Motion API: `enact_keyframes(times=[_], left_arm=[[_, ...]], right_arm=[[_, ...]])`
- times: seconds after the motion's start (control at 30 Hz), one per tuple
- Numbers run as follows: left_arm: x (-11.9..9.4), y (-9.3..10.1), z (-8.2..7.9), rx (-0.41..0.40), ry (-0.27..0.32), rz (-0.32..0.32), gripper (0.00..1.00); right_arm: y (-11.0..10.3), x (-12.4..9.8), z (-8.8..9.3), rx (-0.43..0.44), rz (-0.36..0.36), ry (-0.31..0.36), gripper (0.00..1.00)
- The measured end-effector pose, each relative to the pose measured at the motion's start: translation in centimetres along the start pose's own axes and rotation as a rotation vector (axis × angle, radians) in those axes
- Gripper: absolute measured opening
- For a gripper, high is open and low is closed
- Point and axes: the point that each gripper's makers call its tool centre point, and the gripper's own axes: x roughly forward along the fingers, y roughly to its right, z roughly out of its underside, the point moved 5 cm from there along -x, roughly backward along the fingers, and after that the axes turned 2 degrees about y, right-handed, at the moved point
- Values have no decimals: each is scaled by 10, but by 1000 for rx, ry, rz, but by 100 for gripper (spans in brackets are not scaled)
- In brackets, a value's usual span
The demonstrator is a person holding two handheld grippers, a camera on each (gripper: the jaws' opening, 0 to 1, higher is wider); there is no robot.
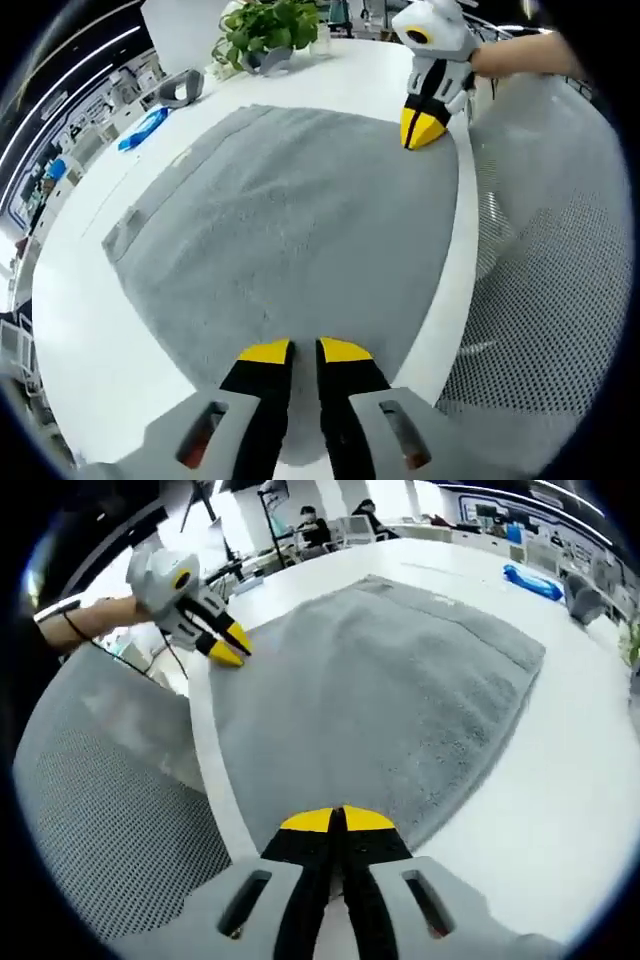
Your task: Fold the towel on the table until its edges align and the towel forms a compact rectangular stack.
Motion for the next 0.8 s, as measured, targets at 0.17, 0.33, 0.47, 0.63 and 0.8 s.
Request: enact_keyframes(times=[0.17, 0.33, 0.47, 0.63, 0.8], left_arm=[[-15, 11, 22, -65, 66, 7, 10], [-25, 16, 34, -88, 66, -7, 11], [-30, 21, 33, -14, 69, -23, 17], [-28, 21, 34, 55, 30, -38, 17], [-24, 20, 40, 66, -1, -40, 17]], right_arm=[[-15, -8, 9, -93, -16, -53, 6], [-29, -13, 15, -206, -16, -110, 8], [-36, -10, 20, -241, -22, -131, 14], [-30, -12, 19, -248, 7, -134, 9], [-30, -11, 21, -240, 5, -130, 9]])
